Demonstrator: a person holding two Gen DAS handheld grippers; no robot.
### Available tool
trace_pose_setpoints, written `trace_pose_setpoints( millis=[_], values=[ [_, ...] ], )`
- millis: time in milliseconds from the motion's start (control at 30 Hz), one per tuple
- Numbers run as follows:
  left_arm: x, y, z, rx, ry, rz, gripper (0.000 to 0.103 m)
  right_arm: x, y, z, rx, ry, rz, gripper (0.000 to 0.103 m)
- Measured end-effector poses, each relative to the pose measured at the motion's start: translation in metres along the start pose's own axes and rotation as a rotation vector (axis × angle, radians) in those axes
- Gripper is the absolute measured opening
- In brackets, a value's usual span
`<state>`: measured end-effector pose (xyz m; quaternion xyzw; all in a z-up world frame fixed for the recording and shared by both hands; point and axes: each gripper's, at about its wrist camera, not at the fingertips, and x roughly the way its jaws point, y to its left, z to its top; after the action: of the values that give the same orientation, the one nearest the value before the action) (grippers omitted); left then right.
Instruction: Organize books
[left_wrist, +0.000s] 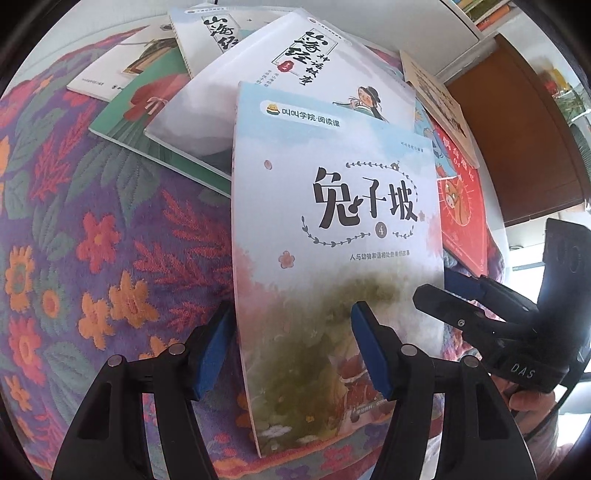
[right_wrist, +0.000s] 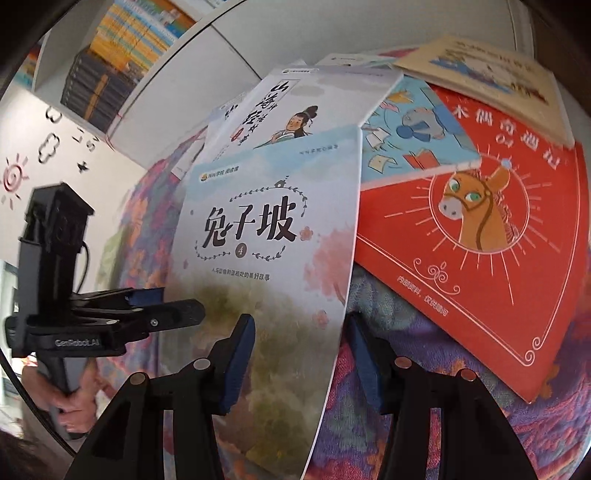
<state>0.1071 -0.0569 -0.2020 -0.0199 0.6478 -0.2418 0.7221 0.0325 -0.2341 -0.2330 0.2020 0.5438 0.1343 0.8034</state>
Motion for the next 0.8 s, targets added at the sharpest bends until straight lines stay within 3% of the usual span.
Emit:
trace_pose_setpoints(
  millis=[200, 333, 400, 467, 533, 600, 700, 800],
  values=[
    [0.003, -0.013, -0.001, 0.006, -0.022, 0.066, 0.063, 0.0, 0.003, 0.0, 0.002, 0.0, -0.081, 0.039],
    [0.0, -0.014, -0.001, -0.04, -0.021, 0.084, 0.058, -0.001, 0.005, 0.003, 0.022, 0.018, -0.113, 0.037],
    [-0.004, -0.008, -0.003, -0.067, -0.023, 0.075, 0.053, -0.006, 0.002, 0.004, 0.046, 0.02, -0.085, 0.033],
    [-0.01, -0.005, -0.007, -0.077, -0.022, 0.071, 0.043, -0.016, -0.008, 0.002, 0.102, 0.014, 0.001, 0.03],
    [-0.022, -0.004, -0.012, -0.084, -0.038, 0.052, 0.04, -0.026, -0.013, 0.001, 0.133, 0.003, 0.069, 0.025],
    [-0.024, 0.0, -0.016, -0.091, -0.027, 0.031, 0.04, -0.033, -0.014, 0.001, 0.147, -0.003, 0.142, 0.024],
    [-0.004, 0.022, -0.019, -0.185, 0.038, -0.033, 0.041, -0.023, -0.022, -0.005, 0.155, 0.038, 0.139, 0.023],
    [-0.003, 0.035, -0.016, -0.234, 0.026, -0.111, 0.039, -0.003, -0.044, -0.008, 0.234, 0.071, 0.193, 0.023]
  ],
)
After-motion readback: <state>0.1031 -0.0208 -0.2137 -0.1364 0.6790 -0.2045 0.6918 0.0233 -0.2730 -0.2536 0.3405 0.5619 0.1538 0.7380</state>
